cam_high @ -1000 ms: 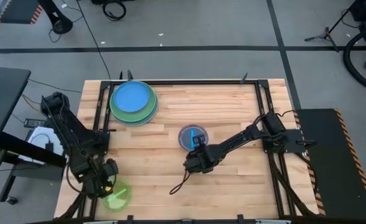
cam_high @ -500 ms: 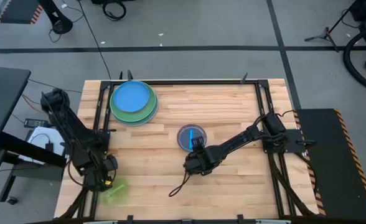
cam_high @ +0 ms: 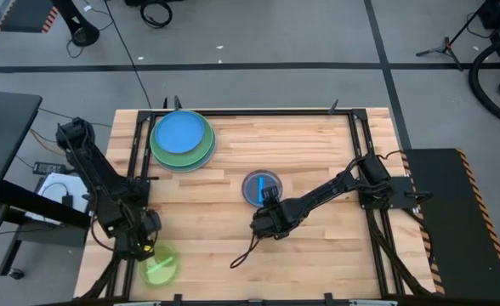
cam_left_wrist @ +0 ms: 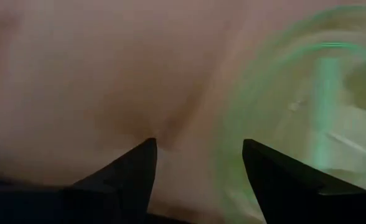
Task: Stack plastic plates
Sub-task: Stack the light green plate on top of the light blue plate
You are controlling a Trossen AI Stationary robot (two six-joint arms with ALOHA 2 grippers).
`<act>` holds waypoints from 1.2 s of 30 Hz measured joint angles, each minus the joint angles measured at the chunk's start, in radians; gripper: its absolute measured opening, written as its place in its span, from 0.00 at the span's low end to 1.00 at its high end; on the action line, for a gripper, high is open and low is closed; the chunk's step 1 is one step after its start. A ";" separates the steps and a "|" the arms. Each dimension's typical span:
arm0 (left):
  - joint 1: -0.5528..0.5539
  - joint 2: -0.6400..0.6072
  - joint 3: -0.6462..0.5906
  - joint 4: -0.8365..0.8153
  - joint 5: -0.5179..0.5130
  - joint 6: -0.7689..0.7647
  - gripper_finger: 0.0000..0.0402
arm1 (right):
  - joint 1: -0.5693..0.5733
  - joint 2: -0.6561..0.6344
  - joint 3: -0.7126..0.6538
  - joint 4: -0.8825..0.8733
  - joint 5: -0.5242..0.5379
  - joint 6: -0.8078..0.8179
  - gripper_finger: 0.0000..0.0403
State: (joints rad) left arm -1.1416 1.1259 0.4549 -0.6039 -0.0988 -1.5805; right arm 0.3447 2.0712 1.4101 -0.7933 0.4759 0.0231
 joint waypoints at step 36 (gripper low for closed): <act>0.008 0.001 -0.054 0.231 0.102 0.024 0.02 | 0.007 -0.018 0.224 -0.373 0.238 0.034 0.38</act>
State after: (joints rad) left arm -1.1335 1.1267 0.4011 -0.3728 0.0029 -1.5563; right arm 0.3518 2.0531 1.6344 -1.1658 0.7138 0.0566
